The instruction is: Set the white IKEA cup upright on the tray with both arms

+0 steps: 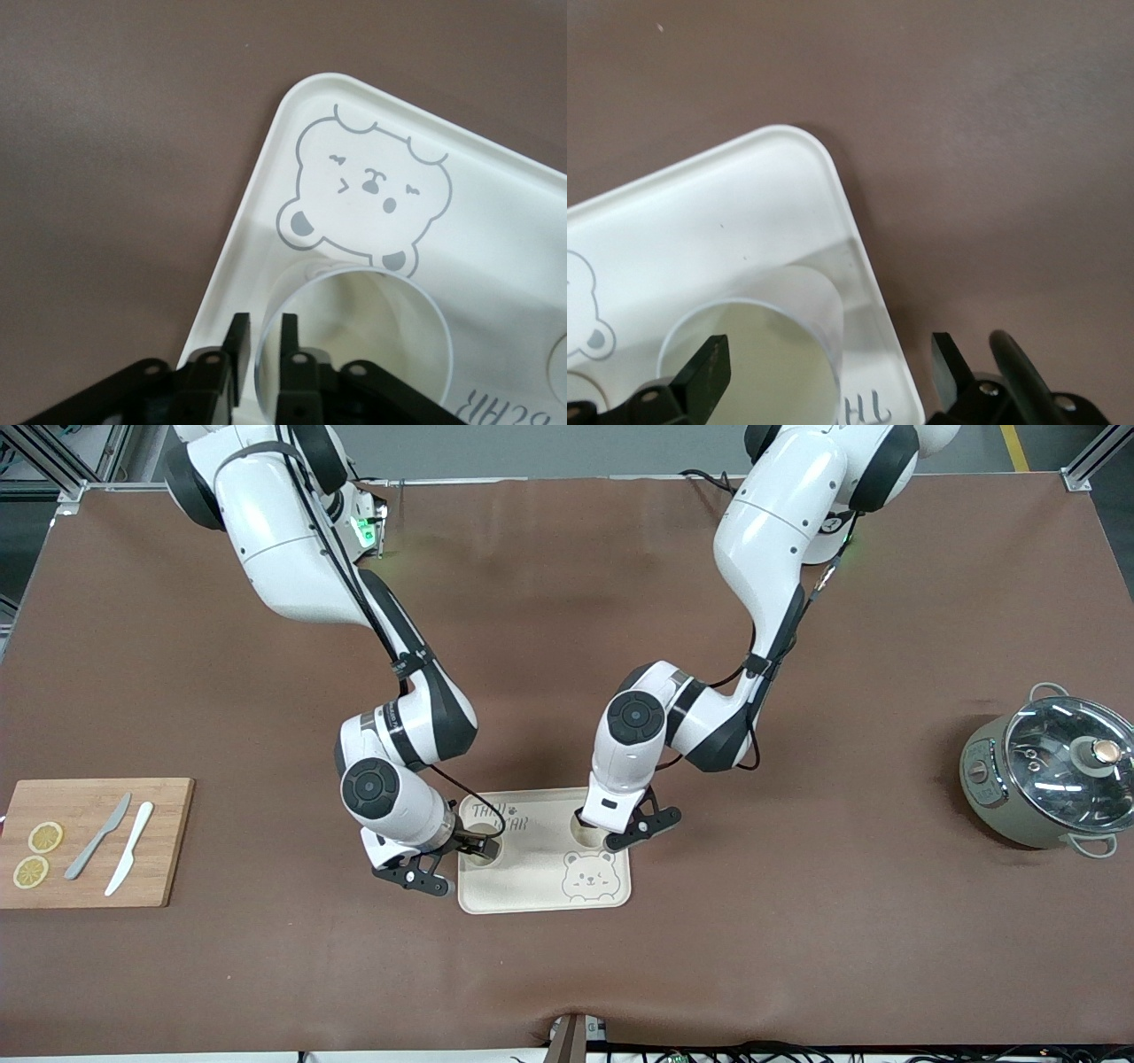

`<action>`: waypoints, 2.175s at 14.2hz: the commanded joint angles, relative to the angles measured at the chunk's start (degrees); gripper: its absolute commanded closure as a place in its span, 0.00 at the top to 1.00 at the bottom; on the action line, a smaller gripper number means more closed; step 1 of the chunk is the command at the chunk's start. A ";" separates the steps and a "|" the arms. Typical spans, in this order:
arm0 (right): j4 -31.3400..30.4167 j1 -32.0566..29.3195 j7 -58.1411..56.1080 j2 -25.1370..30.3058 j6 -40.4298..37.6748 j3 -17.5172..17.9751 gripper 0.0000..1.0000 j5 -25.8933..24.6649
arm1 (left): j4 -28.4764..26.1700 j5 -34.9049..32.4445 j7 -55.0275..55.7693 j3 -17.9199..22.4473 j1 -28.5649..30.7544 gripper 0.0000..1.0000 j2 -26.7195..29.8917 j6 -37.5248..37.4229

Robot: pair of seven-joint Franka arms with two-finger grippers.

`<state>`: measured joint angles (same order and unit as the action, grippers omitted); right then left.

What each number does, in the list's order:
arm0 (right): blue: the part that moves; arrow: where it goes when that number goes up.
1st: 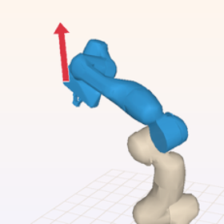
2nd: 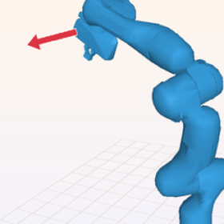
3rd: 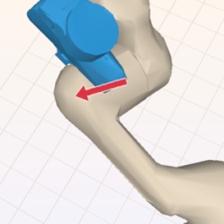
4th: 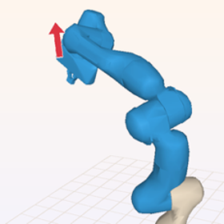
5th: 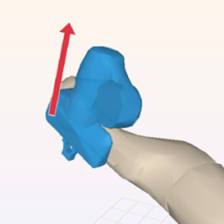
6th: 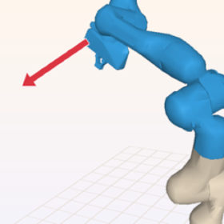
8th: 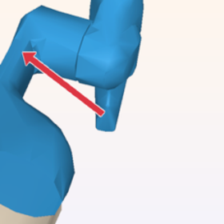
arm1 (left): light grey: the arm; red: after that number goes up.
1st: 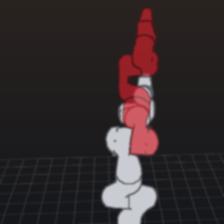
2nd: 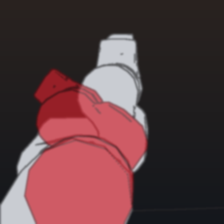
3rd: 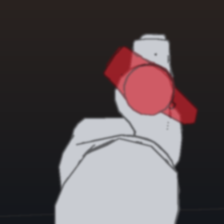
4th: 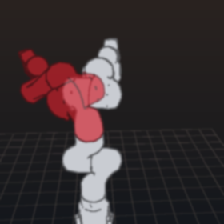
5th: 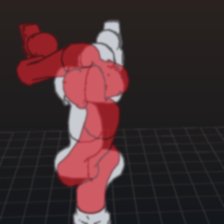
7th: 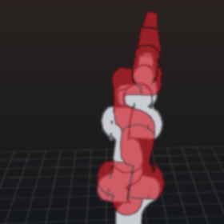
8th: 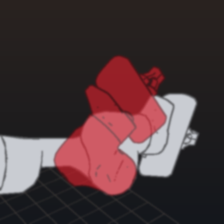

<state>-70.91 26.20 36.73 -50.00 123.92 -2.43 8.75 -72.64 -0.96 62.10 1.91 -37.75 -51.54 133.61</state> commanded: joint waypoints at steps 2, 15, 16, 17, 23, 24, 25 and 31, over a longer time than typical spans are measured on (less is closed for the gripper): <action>-0.55 -0.36 0.10 5.60 -7.53 -0.12 1.00 0.47 | 1.01 -0.10 0.30 0.90 -0.49 1.00 0.21 0.24; -0.64 -12.20 -14.70 24.33 -35.04 -0.29 1.00 0.12 | -0.65 -0.80 -8.47 0.91 7.59 1.00 13.30 -10.55; -0.64 -14.92 -19.63 25.47 -36.54 -0.38 1.00 0.12 | -1.18 -0.80 -10.23 0.91 8.56 1.00 14.79 -12.22; -0.64 -17.30 -23.42 26.70 -37.60 -0.38 1.00 -0.23 | -1.79 -0.72 -11.55 0.91 9.44 1.00 16.11 -13.72; -0.64 -24.61 -35.50 32.50 -42.88 -0.38 1.00 -5.94 | -4.87 -0.80 -22.01 0.91 14.80 1.00 23.23 -21.02; -0.55 -24.79 -35.59 32.77 -42.88 -0.55 1.00 -6.38 | -5.40 -0.80 -24.29 0.91 15.85 1.00 24.37 -22.16; -0.55 -25.23 -36.28 32.78 -42.79 -0.56 1.00 -7.16 | -5.84 -0.80 -27.27 0.82 17.34 1.00 25.69 -23.30; -0.99 -25.68 -37.52 36.46 -44.28 -0.29 1.00 -7.88 | -11.29 -0.45 -42.30 0.64 24.29 1.00 34.04 -27.17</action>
<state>-70.12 1.45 -0.11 -17.67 80.90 -3.79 1.59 -79.73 -0.99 23.69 3.18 -15.34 -21.83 107.32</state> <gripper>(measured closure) 0.000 0.000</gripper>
